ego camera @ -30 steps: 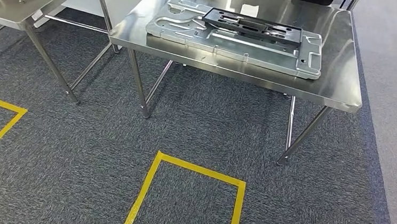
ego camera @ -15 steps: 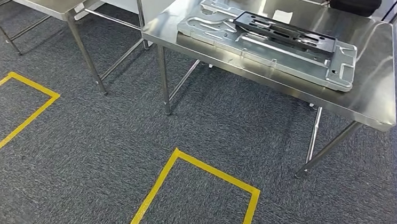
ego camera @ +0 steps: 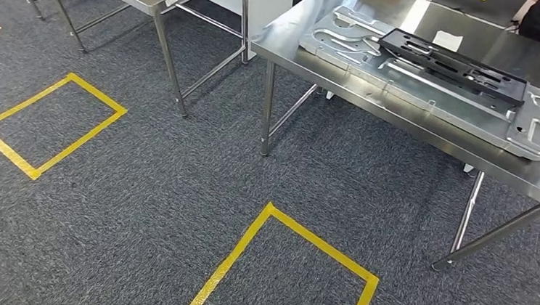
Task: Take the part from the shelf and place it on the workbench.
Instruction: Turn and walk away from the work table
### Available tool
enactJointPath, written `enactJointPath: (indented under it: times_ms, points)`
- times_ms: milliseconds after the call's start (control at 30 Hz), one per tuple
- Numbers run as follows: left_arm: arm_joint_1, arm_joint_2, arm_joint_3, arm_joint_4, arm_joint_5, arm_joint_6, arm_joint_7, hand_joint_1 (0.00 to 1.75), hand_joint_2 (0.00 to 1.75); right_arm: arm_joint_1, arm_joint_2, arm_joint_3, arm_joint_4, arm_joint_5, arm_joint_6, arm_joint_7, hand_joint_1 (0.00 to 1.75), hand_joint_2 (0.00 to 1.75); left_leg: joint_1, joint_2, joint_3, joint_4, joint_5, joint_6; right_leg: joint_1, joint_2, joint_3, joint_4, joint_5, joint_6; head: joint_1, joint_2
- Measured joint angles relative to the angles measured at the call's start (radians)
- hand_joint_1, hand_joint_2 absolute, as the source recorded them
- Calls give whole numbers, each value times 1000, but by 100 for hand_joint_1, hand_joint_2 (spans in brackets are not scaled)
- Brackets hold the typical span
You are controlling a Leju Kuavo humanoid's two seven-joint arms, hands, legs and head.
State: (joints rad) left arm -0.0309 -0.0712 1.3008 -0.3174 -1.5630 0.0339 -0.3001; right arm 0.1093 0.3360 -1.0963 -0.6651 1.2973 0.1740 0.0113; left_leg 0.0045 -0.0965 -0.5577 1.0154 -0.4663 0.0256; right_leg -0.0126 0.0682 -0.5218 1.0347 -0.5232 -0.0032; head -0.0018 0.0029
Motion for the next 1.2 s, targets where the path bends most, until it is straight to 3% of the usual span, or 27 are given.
enactJointPath:
  times_ms: [33, 67, 100, 133, 200, 267, 333, 367, 400, 467, 533, 600, 633, 700, 767, 800, 833, 867, 933, 1000, 1067, 1133, 1200]
  points:
    - [-2, 1, -2, 2, -1, 0, -2, 0, 0, -5, -1, -9, 5, 8, 2, -4, 0, 0, 2, -11, -4, 0, 2, -6, 2, 12, 9, -23, 4, -5, -1, 0]
    - [-2, 3, -3, 4, -1, -1, -3, 0, 0, -10, -2, -18, 10, 16, 6, -7, 0, 0, 4, -21, -8, 0, 5, -13, 4, 9, 11, -30, 3, -6, -1, 0]
    - [-1, 6, -3, 5, -2, -2, -2, 0, 0, -15, -2, -24, 15, 25, 10, -10, 0, 0, 6, -32, -11, -3, 8, -21, 3, -2, 12, -35, 6, -8, -1, 0]
    - [1, 10, -4, 7, -2, -3, -1, 0, 0, -21, -2, -30, 20, 32, 15, -13, 0, 0, 6, -28, -14, 0, 7, -27, 2, -14, 16, -44, 11, -11, -2, 0]
    - [1, 16, -4, 12, -3, -7, 8, 0, 0, -28, -2, -43, 33, 45, 24, -14, 0, 0, 3, 15, -39, 51, -28, -35, -4, -43, 23, -61, 20, -18, -8, 0]
    - [-3, 18, -4, 16, -5, -10, 21, 0, 0, -31, -3, -57, 49, 60, 35, -13, 0, 0, 6, 67, -93, 170, -95, -42, -1, -75, 23, -64, 21, -23, -14, 0]
    - [-4, 18, -4, 19, -5, -13, 36, 0, 0, -35, -4, -70, 64, 75, 45, -10, 0, 0, 12, 84, -132, 260, -126, -52, 0, -107, 22, -61, 18, -23, -14, 0]
    - [-2, 18, -4, 20, -5, -14, 43, 0, 0, -39, -5, -76, 72, 82, 49, -7, 0, 0, 15, 89, -126, 255, -114, -56, 0, -121, 22, -59, 16, -21, -14, 0]
    - [0, 18, -4, 21, -6, -14, 48, 0, 0, -43, -6, -81, 78, 88, 51, -5, 0, 0, 18, 97, -100, 212, -87, -59, -1, -133, 22, -56, 13, -18, -14, 0]
    - [1, 16, -4, 21, -6, -11, 52, 0, 0, -53, -9, -91, 89, 97, 51, -1, 0, 0, 20, 132, -25, 78, -35, -59, -1, -154, 23, -47, 5, -7, -15, 0]
    - [-2, 11, -4, 21, -6, -10, 47, 0, 0, -62, -13, -103, 97, 103, 50, 4, 0, 0, 16, 152, 10, 7, -19, -47, 2, -170, 25, -39, -2, 6, -12, 0]
    - [0, 7, -3, 21, -6, -10, 38, 0, 0, -73, -18, -114, 102, 111, 48, 6, 0, 0, 11, 138, 6, 3, -19, -31, 3, -183, 30, -41, -3, 19, -9, 0]
    - [1, 4, -3, 21, -6, -10, 33, 0, 0, -78, -20, -119, 104, 114, 48, 5, 0, 0, 12, 129, 6, 0, -16, -24, 1, -179, 32, -39, -7, 25, -8, 0]
    - [1, -2, -2, 21, -6, -10, 25, 0, 0, -84, -24, -127, 106, 119, 46, 2, 0, 0, 16, 112, 8, -8, -8, -10, -4, -137, 16, 4, -43, 35, -6, 0]
    - [-5, -7, -2, 21, -5, -10, 22, 0, 0, -84, -27, -134, 110, 126, 46, -1, 0, 0, 15, 93, 4, -9, -3, -2, -5, -87, -39, 121, -110, 37, -3, 0]
    - [-7, -8, -2, 21, -5, -11, 22, 0, 0, -84, -28, -137, 112, 128, 47, -2, 0, 0, 13, 82, 1, -9, -2, 0, -4, -78, -72, 187, -137, 36, -2, 0]
    - [-8, -10, -2, 21, -4, -12, 22, 0, 0, -84, -29, -139, 115, 129, 47, -2, 0, 0, 11, 69, 0, -8, -1, 2, -3, -74, -95, 230, -145, 35, -2, 0]
    - [-9, -11, -2, 21, -4, -12, 22, 0, 0, -84, -30, -142, 117, 130, 47, -2, 0, 0, 9, 55, 0, -8, -1, 2, -1, -71, -103, 238, -133, 32, -2, 0]
    - [-9, -13, -2, 21, -4, -12, 22, 0, 0, -85, -31, -145, 120, 131, 47, -2, 0, 0, 5, 27, 3, -7, 0, 2, 3, -57, -64, 143, -60, 19, -1, 0]
    - [-10, -20, -2, 21, -4, -13, 22, 0, 0, -86, -35, -148, 121, 133, 47, -2, 0, 0, 4, 3, 3, -6, 1, -2, 6, -13, -10, 17, -4, -1, -3, 0]
    - [-11, -25, -1, 21, -4, -13, 25, 0, 0, -90, -38, -150, 125, 138, 47, -2, 0, 0, 8, -17, -4, -6, 5, -13, 10, 10, 8, -33, 6, -13, -2, 0]
    - [-10, -27, -1, 21, -5, -13, 31, 0, 0, -96, -39, -150, 128, 145, 46, -2, 0, 0, 11, -31, -8, -10, 10, -26, 10, -11, 14, -48, 14, -18, -1, 0]
    - [-9, -27, -1, 21, -6, -13, 36, 0, 0, -98, -39, -151, 133, 152, 45, -1, 0, 0, 8, 3, -23, 21, -11, -33, 5, -37, 27, -73, 27, -25, -3, 0]
